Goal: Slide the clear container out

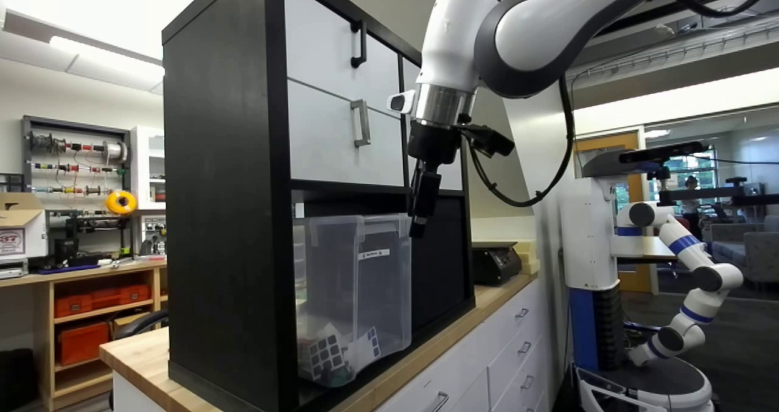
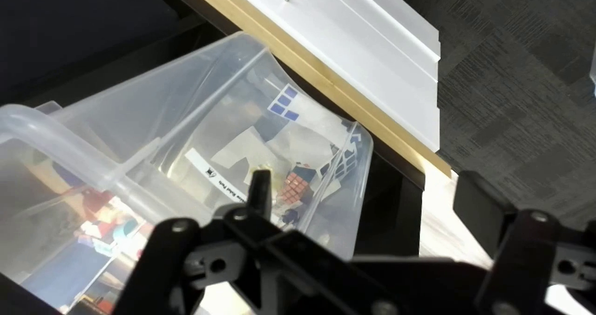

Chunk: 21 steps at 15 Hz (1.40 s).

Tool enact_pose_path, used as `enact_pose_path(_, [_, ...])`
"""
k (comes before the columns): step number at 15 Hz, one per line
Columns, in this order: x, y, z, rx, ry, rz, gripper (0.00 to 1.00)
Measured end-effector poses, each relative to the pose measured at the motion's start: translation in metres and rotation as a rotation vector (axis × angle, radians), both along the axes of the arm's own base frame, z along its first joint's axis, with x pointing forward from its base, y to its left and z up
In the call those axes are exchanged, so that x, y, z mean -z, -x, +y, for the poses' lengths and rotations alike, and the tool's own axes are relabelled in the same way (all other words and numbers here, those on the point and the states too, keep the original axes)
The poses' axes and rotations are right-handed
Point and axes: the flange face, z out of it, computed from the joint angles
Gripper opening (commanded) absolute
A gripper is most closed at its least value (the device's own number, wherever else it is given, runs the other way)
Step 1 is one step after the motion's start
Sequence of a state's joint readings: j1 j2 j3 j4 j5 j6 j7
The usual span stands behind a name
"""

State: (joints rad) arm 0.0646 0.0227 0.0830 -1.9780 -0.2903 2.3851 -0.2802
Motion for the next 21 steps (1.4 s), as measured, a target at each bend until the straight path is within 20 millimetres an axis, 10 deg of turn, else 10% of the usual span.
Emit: enact_pose_path(21, [0.006, -0.035, 0.001, -0.252, 0.117, -0.231, 1.00])
